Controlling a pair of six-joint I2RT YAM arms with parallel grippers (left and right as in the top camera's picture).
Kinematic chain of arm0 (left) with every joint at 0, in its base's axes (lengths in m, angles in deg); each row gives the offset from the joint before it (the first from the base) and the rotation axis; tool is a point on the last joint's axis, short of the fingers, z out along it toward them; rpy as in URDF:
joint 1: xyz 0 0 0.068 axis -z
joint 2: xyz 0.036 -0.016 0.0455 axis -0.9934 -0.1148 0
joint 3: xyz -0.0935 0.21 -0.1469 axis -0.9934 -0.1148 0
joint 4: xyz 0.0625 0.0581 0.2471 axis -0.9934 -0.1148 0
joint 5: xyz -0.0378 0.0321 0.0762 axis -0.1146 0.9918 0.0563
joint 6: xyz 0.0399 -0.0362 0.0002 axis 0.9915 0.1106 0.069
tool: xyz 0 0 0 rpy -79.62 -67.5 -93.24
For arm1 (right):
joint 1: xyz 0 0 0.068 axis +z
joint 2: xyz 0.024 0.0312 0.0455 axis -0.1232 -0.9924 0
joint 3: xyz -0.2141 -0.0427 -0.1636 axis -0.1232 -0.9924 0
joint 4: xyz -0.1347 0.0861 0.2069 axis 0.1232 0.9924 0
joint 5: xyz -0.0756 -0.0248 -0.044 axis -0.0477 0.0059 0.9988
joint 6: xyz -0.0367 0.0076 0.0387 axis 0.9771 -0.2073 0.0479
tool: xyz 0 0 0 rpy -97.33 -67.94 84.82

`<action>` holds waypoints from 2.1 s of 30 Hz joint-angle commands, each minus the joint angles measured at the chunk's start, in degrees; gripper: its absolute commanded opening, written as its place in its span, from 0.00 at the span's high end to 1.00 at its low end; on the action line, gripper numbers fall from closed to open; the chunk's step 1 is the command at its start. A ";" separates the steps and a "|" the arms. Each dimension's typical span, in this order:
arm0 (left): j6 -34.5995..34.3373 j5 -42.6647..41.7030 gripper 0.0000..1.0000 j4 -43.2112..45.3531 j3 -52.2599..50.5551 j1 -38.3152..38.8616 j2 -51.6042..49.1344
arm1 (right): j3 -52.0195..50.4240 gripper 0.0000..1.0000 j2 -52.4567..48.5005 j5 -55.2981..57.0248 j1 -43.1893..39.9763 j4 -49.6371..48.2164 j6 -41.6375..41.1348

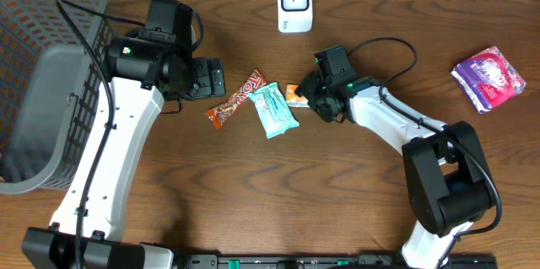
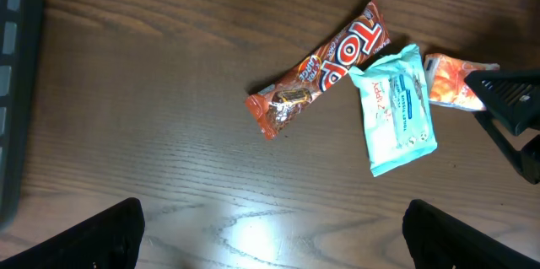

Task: Scan the item barcode
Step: 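Grasp the Kleenex pack with the right gripper and lift it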

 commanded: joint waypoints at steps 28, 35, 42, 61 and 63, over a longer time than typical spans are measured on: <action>-0.31 0.55 0.02 -0.24 -0.31 -0.24 -0.13 | -0.44 0.48 0.42 11.34 3.52 -0.50 -4.28; -0.31 0.55 0.02 -0.24 -0.31 -0.24 -0.13 | -0.37 0.49 0.39 15.47 -0.26 -5.31 6.32; -0.31 0.52 0.02 -0.24 -0.31 -0.24 -0.13 | 0.04 0.40 0.42 -5.29 -8.31 -6.32 10.60; -0.31 0.52 0.02 -0.24 -0.31 -0.24 -0.13 | -0.37 0.40 0.33 -9.97 -2.23 -0.09 0.07; -0.31 0.55 0.03 -0.22 -0.31 -0.24 -0.13 | -0.37 0.44 0.33 -8.90 -1.66 -0.59 -0.24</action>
